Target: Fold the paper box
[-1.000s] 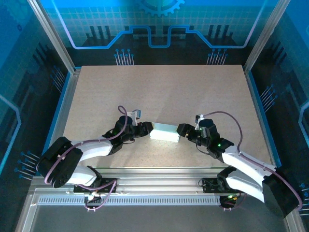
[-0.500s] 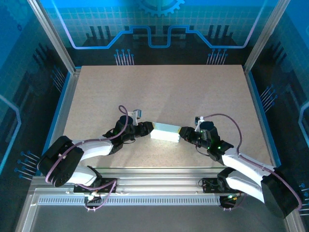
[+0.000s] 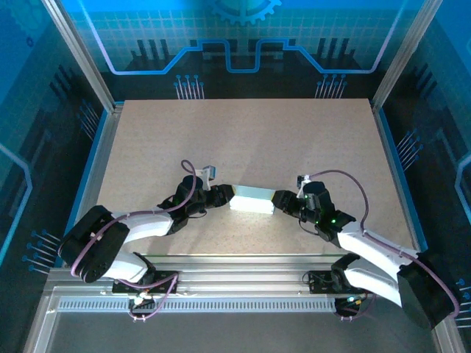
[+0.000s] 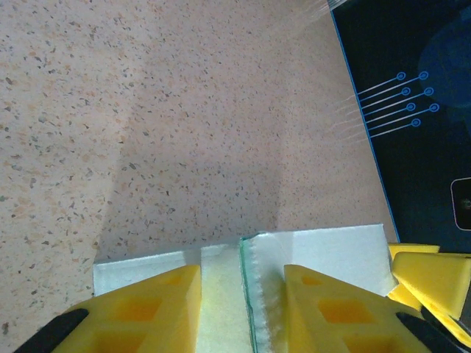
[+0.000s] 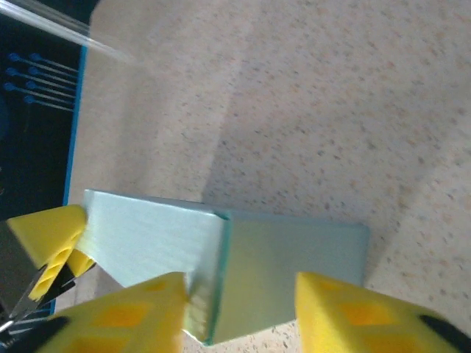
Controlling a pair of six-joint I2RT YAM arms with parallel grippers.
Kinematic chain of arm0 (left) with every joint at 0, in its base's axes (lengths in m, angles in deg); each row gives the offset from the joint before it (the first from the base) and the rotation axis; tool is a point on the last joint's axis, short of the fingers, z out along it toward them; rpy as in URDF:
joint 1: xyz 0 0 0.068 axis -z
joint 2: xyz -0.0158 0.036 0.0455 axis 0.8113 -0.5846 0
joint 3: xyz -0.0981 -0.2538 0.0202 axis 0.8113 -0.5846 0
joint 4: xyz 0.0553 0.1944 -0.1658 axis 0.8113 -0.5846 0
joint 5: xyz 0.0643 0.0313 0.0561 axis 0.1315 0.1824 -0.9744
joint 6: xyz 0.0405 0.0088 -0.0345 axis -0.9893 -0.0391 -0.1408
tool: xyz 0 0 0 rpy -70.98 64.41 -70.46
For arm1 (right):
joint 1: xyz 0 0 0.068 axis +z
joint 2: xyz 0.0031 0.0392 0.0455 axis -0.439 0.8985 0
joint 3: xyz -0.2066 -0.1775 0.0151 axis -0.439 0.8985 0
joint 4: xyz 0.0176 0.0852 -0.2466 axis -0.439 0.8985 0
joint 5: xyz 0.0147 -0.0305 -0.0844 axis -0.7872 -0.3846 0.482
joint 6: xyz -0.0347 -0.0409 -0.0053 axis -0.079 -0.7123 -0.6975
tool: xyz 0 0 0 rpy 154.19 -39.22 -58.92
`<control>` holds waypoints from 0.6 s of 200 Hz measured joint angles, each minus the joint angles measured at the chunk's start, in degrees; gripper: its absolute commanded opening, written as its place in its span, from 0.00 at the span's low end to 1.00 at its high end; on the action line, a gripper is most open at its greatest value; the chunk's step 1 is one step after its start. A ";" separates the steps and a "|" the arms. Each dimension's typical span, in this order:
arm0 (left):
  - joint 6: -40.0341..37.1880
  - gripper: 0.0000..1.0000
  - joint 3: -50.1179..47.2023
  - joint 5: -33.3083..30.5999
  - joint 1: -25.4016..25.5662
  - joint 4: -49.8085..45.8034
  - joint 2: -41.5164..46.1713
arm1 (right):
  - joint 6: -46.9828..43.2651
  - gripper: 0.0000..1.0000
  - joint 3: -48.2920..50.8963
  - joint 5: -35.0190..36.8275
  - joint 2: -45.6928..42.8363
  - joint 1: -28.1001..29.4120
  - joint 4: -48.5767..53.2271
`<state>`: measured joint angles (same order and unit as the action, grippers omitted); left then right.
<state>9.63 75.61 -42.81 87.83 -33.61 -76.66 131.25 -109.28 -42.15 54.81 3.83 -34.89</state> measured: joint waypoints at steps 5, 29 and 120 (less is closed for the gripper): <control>-0.20 0.33 0.00 0.00 0.00 -0.04 0.07 | -0.74 0.62 -0.61 0.11 0.00 -0.02 1.40; -0.68 0.33 0.02 -0.02 0.00 -0.11 0.11 | -3.32 0.70 -5.11 0.42 0.42 -0.04 6.54; -0.79 0.29 0.04 0.22 -0.02 0.98 -0.68 | -14.62 0.72 -17.97 -0.74 15.21 0.07 13.40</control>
<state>8.84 75.65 -42.59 87.81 -32.63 -77.34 116.63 -127.25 -42.90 70.02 3.89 -21.49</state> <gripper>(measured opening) 0.303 0.746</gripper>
